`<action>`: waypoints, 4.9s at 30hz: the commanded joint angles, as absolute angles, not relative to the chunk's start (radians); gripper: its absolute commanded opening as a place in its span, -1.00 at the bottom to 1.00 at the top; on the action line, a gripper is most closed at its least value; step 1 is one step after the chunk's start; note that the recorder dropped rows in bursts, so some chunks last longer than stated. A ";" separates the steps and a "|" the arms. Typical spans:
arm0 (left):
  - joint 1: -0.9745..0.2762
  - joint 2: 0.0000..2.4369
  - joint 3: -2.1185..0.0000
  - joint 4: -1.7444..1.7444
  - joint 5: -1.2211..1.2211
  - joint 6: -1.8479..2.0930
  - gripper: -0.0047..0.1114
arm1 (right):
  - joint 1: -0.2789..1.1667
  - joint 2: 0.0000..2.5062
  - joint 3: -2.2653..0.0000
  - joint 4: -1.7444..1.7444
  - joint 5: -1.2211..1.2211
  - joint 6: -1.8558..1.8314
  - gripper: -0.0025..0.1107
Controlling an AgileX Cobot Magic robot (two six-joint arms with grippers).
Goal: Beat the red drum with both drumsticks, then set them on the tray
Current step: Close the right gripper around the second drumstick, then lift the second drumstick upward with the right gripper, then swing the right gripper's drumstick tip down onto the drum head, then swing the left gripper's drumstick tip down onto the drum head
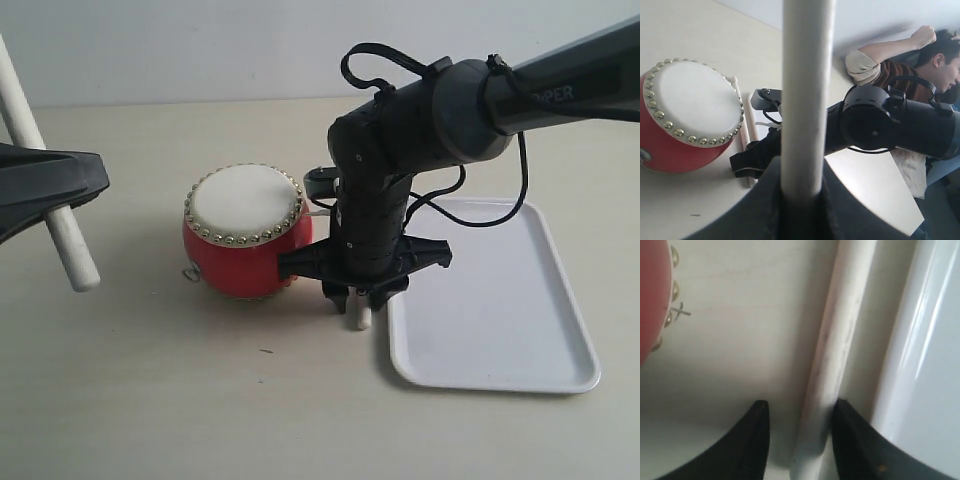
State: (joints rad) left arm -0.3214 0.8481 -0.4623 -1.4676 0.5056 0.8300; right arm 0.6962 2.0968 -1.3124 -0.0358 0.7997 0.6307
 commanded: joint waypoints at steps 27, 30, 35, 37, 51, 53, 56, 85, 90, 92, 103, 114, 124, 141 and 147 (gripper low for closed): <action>-0.301 0.893 -0.527 -1.023 0.746 0.655 -0.92 | 0.639 1.592 -1.249 -0.205 0.922 0.356 -0.96; -0.265 0.908 -0.581 -0.953 0.780 0.624 -0.92 | 0.620 1.441 -1.153 -0.145 0.922 0.284 -0.96; -0.230 0.956 -0.624 -0.847 0.900 0.616 -0.92 | 0.620 1.211 -0.949 0.198 0.928 0.053 -0.96; -0.230 1.019 -0.645 -0.785 0.970 0.598 -0.92 | 0.620 1.171 -0.923 0.250 0.992 0.000 -0.96; -0.234 1.140 -0.801 -0.183 1.148 0.172 -0.92 | 0.622 1.212 -0.913 0.274 1.084 -0.161 -0.96; -0.246 1.146 -0.801 -0.168 1.169 0.159 -0.92 | 0.622 1.258 -0.915 0.274 1.123 -0.184 -0.96; -0.287 1.176 -0.801 -0.147 1.171 0.129 -0.92 | 0.622 1.309 -0.915 0.274 1.141 -0.213 -0.96; -0.369 1.334 -0.863 -0.088 0.997 0.152 -0.92 | 0.645 1.561 -1.290 0.241 1.221 -0.077 -0.96; -0.369 1.334 -0.863 -0.088 1.001 0.152 -0.92 | 0.645 1.599 -1.265 0.239 1.221 -0.077 -0.96; -0.369 1.334 -0.863 -0.088 1.003 0.152 -0.92 | 0.645 1.599 -1.287 0.243 1.221 -0.079 -0.96; -0.369 1.334 -0.863 -0.097 1.003 0.152 -0.92 | 0.687 1.776 -1.212 0.251 1.221 -0.101 -0.96; -0.375 1.437 -0.966 -0.192 1.132 0.253 -0.92 | 0.687 1.511 -1.296 0.132 1.221 -0.049 -0.96; -0.446 1.636 -1.139 -0.140 1.221 0.250 -0.92 | 0.687 1.486 -1.192 0.105 1.221 -0.058 -0.96; -0.451 1.761 -1.111 -0.143 1.221 0.269 -0.92 | 0.687 1.423 -1.190 0.079 1.221 -0.045 -0.96; -0.451 1.722 -1.196 -0.163 1.221 0.276 -0.92 | 0.687 1.421 -1.190 0.091 1.221 -0.038 -0.96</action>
State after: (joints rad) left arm -0.4479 1.7729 -1.1508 -0.1472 1.2216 0.2716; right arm 0.6854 1.4301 -1.1911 0.0785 1.2257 -0.0420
